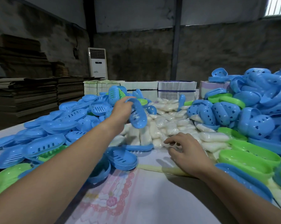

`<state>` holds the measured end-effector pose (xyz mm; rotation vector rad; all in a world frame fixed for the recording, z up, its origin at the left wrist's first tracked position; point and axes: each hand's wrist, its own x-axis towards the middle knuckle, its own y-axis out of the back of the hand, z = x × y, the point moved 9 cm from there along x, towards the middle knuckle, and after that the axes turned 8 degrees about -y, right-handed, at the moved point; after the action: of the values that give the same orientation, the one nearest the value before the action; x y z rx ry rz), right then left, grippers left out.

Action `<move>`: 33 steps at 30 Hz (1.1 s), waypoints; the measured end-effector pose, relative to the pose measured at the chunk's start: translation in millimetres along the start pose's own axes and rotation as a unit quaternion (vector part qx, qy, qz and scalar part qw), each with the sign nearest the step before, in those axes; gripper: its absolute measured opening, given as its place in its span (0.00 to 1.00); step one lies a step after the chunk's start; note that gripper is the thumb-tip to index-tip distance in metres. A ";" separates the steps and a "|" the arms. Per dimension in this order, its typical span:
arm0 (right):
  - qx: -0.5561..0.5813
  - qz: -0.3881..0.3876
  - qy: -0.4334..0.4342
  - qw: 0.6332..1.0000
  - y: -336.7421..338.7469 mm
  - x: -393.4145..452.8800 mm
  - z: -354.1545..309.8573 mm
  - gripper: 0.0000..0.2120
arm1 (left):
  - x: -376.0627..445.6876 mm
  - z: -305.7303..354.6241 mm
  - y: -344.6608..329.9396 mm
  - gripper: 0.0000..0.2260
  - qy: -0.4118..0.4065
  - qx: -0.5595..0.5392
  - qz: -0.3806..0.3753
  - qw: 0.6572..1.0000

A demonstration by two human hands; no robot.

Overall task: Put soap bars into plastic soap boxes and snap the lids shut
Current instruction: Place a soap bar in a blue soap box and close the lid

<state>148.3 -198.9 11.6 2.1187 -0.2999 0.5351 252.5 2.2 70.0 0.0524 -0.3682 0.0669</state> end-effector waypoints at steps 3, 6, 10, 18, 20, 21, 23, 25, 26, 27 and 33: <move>0.111 0.039 -0.042 0.992 16.5 -0.2 4.6 0.03 | -41.7 -10.2 -52.3 0.09 0.129 -0.218 -0.034 0.967; 0.228 0.064 -0.063 0.970 31.8 -3.1 5.0 0.21 | -81.4 -25.2 -93.2 0.07 0.227 -0.351 -0.075 0.905; 0.268 0.073 -0.107 0.955 37.0 -1.6 14.0 0.22 | -105.9 -24.8 -116.9 0.04 0.223 -0.433 -0.134 0.863; 0.320 0.006 -0.207 0.924 25.6 0.5 32.2 0.18 | -104.3 -16.6 -106.7 0.26 0.165 -0.460 -0.165 0.857; 0.323 -0.007 -0.231 0.918 25.1 3.0 36.6 0.22 | -104.8 -16.8 -108.6 0.19 0.147 -0.405 -0.196 0.881; 0.327 -0.014 -0.243 0.913 24.7 3.9 39.1 0.23 | -106.5 -17.2 -111.2 0.15 0.144 -0.385 -0.220 0.885; 0.343 -0.029 -0.257 0.903 25.0 4.4 42.7 0.23 | -113.4 -18.3 -116.7 0.11 0.154 -0.381 -0.269 0.871; 0.342 -0.056 -0.260 0.901 27.4 2.0 43.5 0.27 | -120.0 -16.8 -120.5 0.12 0.150 -0.392 -0.303 0.856; 0.336 -0.069 -0.263 0.902 29.9 0.9 43.4 0.29 | -120.0 -17.1 -121.2 0.14 0.135 -0.382 -0.309 0.860; 0.319 -0.079 -0.265 0.906 33.5 0.9 45.4 0.30 | -119.3 -16.6 -121.3 0.17 0.117 -0.374 -0.306 0.867; 0.154 0.104 -0.276 0.943 89.1 11.6 80.1 0.16 | -111.7 -11.5 -119.9 0.38 0.101 -0.462 -0.263 0.841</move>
<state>143.5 -315.4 41.4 2.5345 -0.8083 0.0908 161.6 -122.8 14.3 -0.8111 -0.1329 -0.6532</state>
